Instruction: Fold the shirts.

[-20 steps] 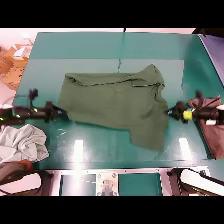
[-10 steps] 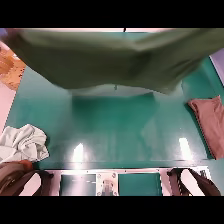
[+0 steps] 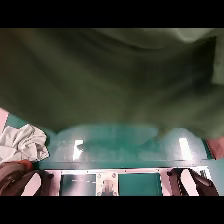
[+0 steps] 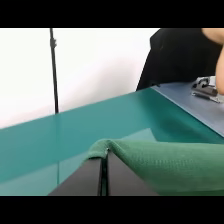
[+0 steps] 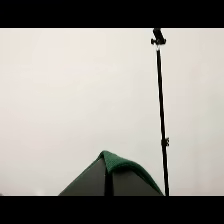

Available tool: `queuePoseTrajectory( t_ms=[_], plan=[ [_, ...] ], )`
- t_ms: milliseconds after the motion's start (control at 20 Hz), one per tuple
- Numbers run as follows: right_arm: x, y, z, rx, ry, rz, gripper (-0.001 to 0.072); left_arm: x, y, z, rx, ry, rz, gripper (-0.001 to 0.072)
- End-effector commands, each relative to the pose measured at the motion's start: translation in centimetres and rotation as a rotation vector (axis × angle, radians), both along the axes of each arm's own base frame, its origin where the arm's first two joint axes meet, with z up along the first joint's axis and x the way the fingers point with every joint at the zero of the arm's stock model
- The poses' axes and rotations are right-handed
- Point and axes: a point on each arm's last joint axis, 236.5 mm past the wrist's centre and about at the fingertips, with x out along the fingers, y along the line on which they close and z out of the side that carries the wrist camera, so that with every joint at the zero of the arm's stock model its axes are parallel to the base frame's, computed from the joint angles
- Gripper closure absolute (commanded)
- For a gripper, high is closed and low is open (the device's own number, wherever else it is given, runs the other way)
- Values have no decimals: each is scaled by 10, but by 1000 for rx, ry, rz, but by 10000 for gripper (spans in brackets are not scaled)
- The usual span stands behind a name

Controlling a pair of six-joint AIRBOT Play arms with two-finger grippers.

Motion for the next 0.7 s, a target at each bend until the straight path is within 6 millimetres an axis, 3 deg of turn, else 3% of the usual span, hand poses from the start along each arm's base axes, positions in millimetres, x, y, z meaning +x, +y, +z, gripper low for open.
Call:
queuePoseTrajectory(
  t_ms=[0, 150, 250, 500, 650],
  plan=[
    [31, -13, -56, 48, 173, 12, 700, 42, 23, -53, -1, 171, 21, 687],
    [85, -46, -150, 157, 376, 3, 699, 87, 30, -106, -76, 308, -69, 688],
    [125, -69, -220, 218, 469, -37, 699, 124, 34, -155, -134, 427, -121, 688],
    [218, -85, -404, 252, 758, -97, 699, 230, -12, -341, -92, 754, -149, 688],
    [266, -97, -497, 337, 929, -123, 700, 276, -26, -428, -150, 874, -86, 688]
  ],
)
